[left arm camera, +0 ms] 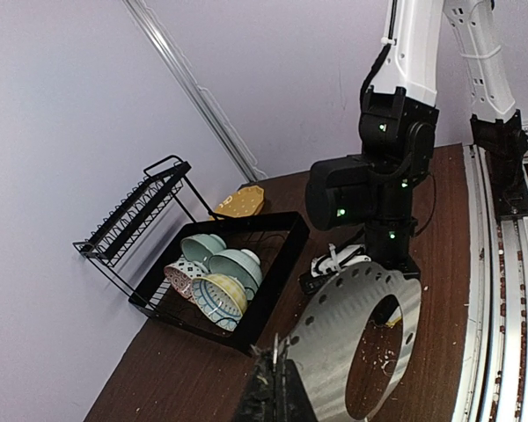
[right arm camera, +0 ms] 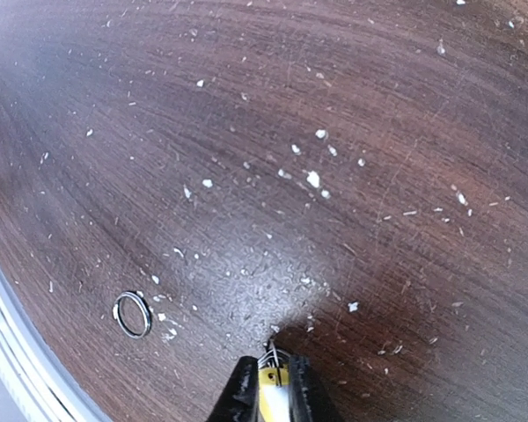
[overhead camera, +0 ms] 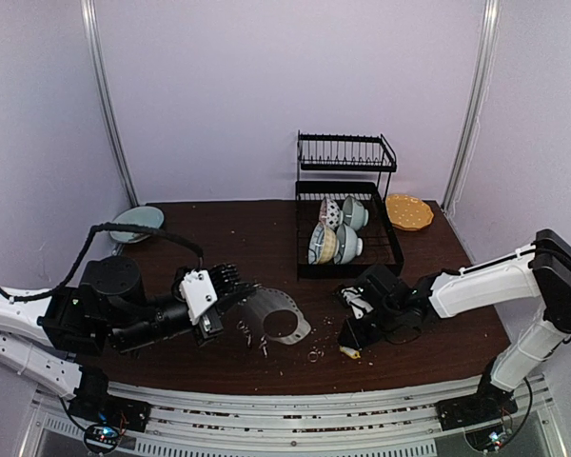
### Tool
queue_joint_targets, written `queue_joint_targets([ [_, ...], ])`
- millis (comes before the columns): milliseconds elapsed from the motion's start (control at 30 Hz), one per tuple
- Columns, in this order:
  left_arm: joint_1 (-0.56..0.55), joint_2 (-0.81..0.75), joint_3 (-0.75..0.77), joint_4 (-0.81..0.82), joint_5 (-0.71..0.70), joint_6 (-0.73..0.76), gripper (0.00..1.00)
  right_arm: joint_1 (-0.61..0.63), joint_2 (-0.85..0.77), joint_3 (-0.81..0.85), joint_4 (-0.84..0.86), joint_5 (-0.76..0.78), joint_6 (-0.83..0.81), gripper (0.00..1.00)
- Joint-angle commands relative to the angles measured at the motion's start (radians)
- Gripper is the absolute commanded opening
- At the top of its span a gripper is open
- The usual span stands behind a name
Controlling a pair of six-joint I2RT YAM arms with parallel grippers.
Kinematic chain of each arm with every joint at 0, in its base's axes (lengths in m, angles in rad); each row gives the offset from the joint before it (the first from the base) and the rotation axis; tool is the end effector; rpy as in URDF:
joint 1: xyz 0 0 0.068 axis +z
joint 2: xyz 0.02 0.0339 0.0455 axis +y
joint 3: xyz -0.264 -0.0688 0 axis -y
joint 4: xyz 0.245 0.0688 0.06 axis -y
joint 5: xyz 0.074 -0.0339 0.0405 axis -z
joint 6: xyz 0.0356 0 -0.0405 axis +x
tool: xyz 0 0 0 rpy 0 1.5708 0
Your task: Put the keys on the keyring
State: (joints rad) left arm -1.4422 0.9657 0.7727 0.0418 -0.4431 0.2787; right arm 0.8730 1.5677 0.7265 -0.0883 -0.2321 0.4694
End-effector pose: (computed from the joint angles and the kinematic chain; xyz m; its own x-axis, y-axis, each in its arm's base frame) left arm 0.0442 -0.2229 0.3265 0.2130 0.2911 -0.9327 0.8145 0.4744 0.3341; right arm 0.1815 0.2292 0.1478 -0.8365 -0.3125 -0.4501 -0.5110 0.7414 0.4350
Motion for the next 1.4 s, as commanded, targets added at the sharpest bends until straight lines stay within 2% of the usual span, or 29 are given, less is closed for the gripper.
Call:
queue_joint_targets([
  [0,0.005,0.000,0.034,0.061,0.007,-0.004,0.00,0.006,0.008,0.001,-0.019,-0.018,-0.009,0.15],
  [67,0.005,-0.001,0.032,0.060,0.006,-0.004,0.00,0.006,0.010,0.002,-0.024,-0.017,-0.009,0.12],
  [167,0.005,-0.002,0.031,0.060,0.006,-0.005,0.00,0.007,0.012,0.003,-0.034,-0.006,-0.009,0.00],
  [367,0.005,0.000,0.033,0.061,0.003,-0.012,0.00,0.007,-0.029,0.059,-0.119,-0.015,-0.072,0.00],
  [667,0.005,0.057,0.077,0.069,0.006,-0.012,0.00,0.043,-0.356,0.156,-0.251,-0.199,-0.324,0.00],
  [833,0.005,0.102,0.093,0.113,-0.001,0.028,0.00,0.073,-0.507,0.177,-0.330,-0.268,-0.395,0.00],
  [967,0.005,0.142,0.116,0.155,-0.081,0.053,0.00,0.084,-0.567,0.235,-0.387,-0.372,-0.425,0.00],
  [1067,0.001,0.182,0.141,0.174,-0.157,0.061,0.00,0.105,-0.596,0.272,-0.355,-0.408,-0.397,0.00],
  [1133,-0.012,0.209,0.151,0.187,-0.174,0.080,0.00,0.151,-0.605,0.266,-0.260,-0.403,-0.359,0.00],
  [1233,-0.032,0.247,0.163,0.203,-0.208,0.111,0.00,0.244,-0.562,0.260,-0.130,-0.318,-0.343,0.00],
  [1367,-0.045,0.259,0.163,0.235,-0.218,0.152,0.00,0.327,-0.445,0.336,-0.124,-0.187,-0.366,0.00],
])
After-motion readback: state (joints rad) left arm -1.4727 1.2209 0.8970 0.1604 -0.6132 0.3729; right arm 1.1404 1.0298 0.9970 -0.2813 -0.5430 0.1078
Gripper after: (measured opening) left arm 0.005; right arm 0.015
